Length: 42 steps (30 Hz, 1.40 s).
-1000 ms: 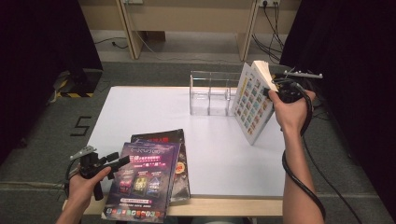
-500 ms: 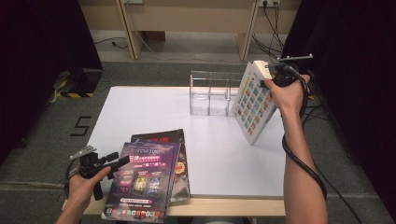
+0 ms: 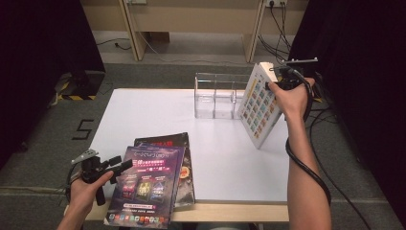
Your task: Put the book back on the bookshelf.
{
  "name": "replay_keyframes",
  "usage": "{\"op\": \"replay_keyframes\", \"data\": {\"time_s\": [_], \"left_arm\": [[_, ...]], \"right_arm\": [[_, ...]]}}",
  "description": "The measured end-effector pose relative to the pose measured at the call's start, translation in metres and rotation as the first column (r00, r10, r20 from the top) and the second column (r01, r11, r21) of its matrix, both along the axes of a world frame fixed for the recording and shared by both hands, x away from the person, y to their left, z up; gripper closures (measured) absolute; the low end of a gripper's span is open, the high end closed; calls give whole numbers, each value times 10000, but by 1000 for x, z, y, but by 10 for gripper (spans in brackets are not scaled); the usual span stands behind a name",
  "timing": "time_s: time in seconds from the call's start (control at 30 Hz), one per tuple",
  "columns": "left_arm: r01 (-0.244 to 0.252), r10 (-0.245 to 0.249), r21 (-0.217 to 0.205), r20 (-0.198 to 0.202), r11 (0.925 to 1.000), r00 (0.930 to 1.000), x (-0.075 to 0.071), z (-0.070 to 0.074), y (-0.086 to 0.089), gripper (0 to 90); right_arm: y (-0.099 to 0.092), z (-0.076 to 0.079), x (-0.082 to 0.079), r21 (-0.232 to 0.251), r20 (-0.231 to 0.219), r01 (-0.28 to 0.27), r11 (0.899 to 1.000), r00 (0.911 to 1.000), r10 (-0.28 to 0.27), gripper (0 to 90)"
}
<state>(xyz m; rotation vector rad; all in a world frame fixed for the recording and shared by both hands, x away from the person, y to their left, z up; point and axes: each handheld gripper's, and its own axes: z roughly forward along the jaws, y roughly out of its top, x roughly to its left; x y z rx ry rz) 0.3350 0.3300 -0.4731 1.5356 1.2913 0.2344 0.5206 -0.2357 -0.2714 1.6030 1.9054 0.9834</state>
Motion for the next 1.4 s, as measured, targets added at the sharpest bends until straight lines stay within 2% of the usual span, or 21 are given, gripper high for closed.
{"op": "replay_keyframes", "data": {"time_s": [0.1,0.17,0.33,0.47,0.5,0.67,0.77,0.93,1.03,1.4], "left_arm": [[9,-9,-5,-9,10000,10000,0,0,0,285],[19,-19,-3,4,10000,10000,0,0,0,284],[-24,24,-3,10,10000,10000,-1,0,1,285],[41,-41,25,6,10000,10000,0,0,-1,285],[57,-57,51,7,10000,10000,0,0,-1,285],[95,-95,57,-23,9999,10000,0,-1,-3,285],[55,-55,59,11,10000,10000,-1,0,-2,285],[30,-30,37,9,10000,10000,0,0,-1,285],[32,-32,37,14,10000,10000,0,1,-1,285],[-8,8,25,36,10000,10000,0,1,1,285]], "right_arm": [[0,0,-1,56,51,-66,10000,10000,66,667],[-1,-1,-3,305,93,-160,9994,9998,158,642],[-7,-7,-14,643,399,-203,9977,9990,177,639],[-10,-14,-27,676,675,-170,9976,9976,125,651],[-10,-17,-31,587,885,-160,9981,9960,107,680],[-8,-19,-33,371,1028,-104,9993,9947,65,734],[-5,-20,-34,215,1177,-11,9998,9930,-15,740],[2,-24,-39,77,1753,85,9999,9845,-97,743],[7,-26,-37,51,1982,131,9999,9801,-138,743],[20,-30,-16,413,2273,714,9966,9706,-790,742]]}}
